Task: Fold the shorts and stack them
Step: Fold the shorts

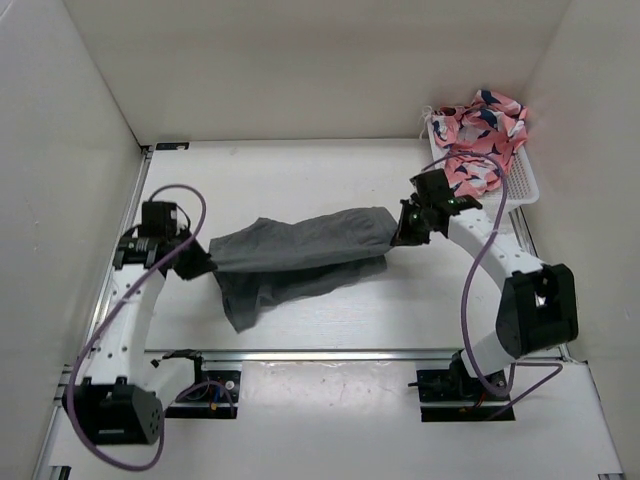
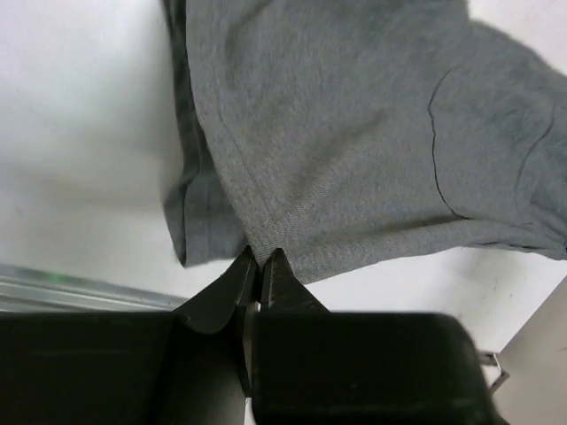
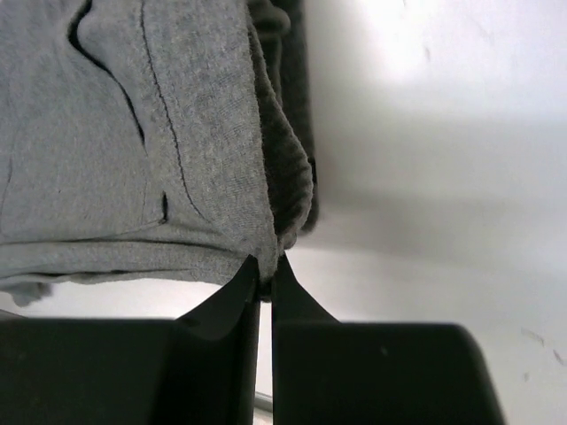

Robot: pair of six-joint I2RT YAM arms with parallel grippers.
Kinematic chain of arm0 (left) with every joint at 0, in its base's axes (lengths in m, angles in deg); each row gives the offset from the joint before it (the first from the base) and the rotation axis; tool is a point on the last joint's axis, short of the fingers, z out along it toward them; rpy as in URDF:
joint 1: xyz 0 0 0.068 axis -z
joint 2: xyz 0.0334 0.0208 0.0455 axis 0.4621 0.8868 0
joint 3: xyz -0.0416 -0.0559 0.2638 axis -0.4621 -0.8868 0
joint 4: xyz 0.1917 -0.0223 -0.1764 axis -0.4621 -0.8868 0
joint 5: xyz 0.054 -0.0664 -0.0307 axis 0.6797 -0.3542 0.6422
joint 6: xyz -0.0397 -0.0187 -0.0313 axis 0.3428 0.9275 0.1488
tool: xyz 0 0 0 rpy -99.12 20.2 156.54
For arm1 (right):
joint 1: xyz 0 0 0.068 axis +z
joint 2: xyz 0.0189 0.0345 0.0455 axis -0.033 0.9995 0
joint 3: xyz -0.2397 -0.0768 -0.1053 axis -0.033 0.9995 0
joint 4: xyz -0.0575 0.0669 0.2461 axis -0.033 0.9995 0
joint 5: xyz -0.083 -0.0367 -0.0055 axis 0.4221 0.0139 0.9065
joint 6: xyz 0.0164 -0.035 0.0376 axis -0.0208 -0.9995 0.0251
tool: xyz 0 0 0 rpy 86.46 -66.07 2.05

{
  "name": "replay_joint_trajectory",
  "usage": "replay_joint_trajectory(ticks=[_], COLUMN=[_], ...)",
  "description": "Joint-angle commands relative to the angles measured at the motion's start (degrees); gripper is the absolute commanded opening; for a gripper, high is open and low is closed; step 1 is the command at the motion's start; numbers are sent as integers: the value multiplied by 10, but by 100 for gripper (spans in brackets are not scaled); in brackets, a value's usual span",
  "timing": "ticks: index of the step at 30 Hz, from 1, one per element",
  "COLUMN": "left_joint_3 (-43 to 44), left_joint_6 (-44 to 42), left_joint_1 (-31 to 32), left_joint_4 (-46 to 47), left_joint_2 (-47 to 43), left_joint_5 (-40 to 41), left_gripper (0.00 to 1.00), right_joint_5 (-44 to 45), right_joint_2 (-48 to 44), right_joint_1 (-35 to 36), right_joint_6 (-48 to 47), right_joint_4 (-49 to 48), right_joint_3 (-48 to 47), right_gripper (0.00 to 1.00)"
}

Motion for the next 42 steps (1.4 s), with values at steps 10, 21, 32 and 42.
replay_joint_trajectory(ticks=[10,21,32,42], left_joint_3=[-200,-248,-276,-105], left_joint_6=[111,140,194,139], left_joint_1=[60,65,78,36], left_joint_4=[9,76,136,109], left_joint_2=[-100,7,99,194], left_joint_5=[-68,-55,-22,48], left_gripper=[92,100,65,10], right_joint_5=[-2,-142,-163,-16], right_joint_2=[-37,-29,23,47], right_joint_1=[38,-55,-44,-20], right_joint_6=[-1,79,193,200], right_joint_4=[-6,-90,-202,-213], right_joint_3=[118,166,229,168], right_gripper=[71,98,85,2])
